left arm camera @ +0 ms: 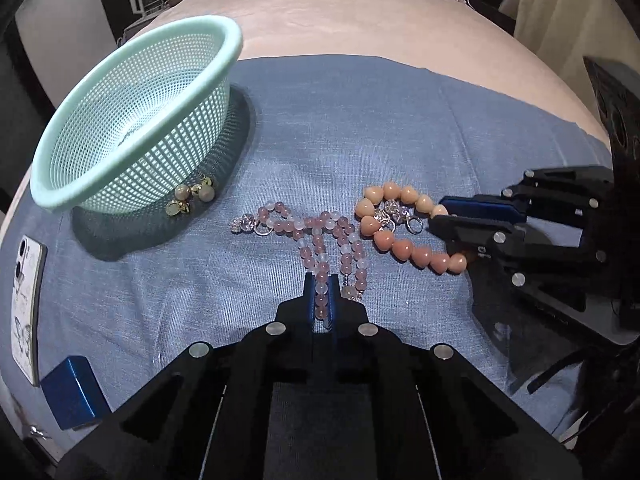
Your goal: Organize jewelry
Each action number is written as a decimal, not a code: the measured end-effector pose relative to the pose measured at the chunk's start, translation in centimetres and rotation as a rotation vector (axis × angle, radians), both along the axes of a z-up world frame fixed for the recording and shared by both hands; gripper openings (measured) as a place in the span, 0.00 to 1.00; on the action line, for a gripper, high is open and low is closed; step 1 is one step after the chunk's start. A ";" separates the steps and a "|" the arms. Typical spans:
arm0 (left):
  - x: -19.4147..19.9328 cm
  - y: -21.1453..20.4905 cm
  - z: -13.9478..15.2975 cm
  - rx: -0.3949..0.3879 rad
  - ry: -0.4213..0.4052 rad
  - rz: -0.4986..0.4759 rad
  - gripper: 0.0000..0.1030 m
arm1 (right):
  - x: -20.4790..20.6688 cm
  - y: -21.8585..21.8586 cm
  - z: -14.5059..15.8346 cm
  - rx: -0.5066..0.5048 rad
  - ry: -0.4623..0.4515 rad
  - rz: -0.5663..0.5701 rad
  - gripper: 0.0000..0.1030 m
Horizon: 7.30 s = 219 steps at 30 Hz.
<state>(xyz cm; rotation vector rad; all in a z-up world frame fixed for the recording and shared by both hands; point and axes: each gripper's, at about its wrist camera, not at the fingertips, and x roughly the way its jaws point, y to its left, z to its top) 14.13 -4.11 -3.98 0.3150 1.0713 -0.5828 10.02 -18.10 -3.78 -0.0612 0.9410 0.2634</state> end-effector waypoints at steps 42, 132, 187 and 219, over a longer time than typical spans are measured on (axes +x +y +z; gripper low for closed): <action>0.9 5.5 19.9 -0.048 -0.305 0.043 0.06 | 1.0 4.5 19.8 0.010 -0.383 0.136 0.11; 2.8 4.6 1.2 -0.057 -0.009 -0.029 0.76 | -1.2 -0.1 1.9 -0.094 -0.136 0.273 0.63; 5.4 -1.5 -0.8 -0.064 -0.030 -0.075 0.34 | -0.3 -2.0 -0.1 -0.008 -0.043 0.173 0.33; 6.1 8.3 12.2 -0.049 -0.197 0.066 0.08 | 3.7 2.0 14.0 -0.045 -0.268 0.202 0.09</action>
